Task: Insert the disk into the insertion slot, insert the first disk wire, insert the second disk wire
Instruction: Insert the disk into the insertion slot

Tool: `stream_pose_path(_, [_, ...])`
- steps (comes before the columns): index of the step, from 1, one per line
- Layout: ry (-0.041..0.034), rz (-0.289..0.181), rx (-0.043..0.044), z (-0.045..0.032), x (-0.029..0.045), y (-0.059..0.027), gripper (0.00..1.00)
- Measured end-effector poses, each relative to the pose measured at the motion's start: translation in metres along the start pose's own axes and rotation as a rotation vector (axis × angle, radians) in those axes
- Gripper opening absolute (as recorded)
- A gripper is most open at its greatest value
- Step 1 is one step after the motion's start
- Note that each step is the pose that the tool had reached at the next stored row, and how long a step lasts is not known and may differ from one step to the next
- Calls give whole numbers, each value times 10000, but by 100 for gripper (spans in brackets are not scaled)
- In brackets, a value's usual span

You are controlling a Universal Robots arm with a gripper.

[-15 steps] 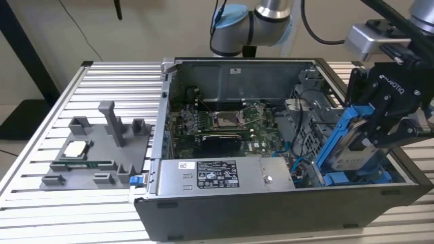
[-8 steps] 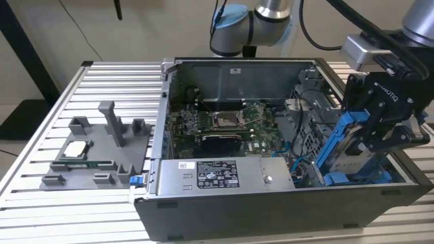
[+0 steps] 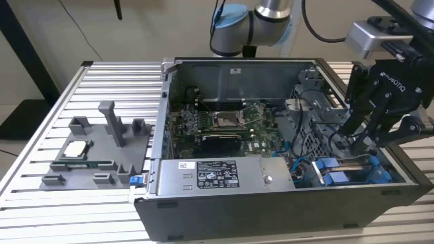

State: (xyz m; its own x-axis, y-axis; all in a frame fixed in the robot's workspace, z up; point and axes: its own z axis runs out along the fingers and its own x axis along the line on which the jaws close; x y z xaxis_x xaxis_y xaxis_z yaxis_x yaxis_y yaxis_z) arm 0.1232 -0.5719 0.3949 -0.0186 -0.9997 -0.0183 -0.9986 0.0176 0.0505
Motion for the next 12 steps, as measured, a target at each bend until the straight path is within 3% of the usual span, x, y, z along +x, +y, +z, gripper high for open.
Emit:
stream_pose_path(2, [-42,-3,30,-20,-9,2,41])
stream_pose_path(3, [-82,-4,84,-21,-14,2,41])
stream_pose_path(5, [-203,-18,356,-20,-33,2,41])
stream_pose_path(7, [-277,-26,621,-20,-65,3,41])
stream_pose_path(10, [-366,-35,830,-17,-130,4,41])
stream_pose_path(12, [-408,-38,898,-10,-172,4,41])
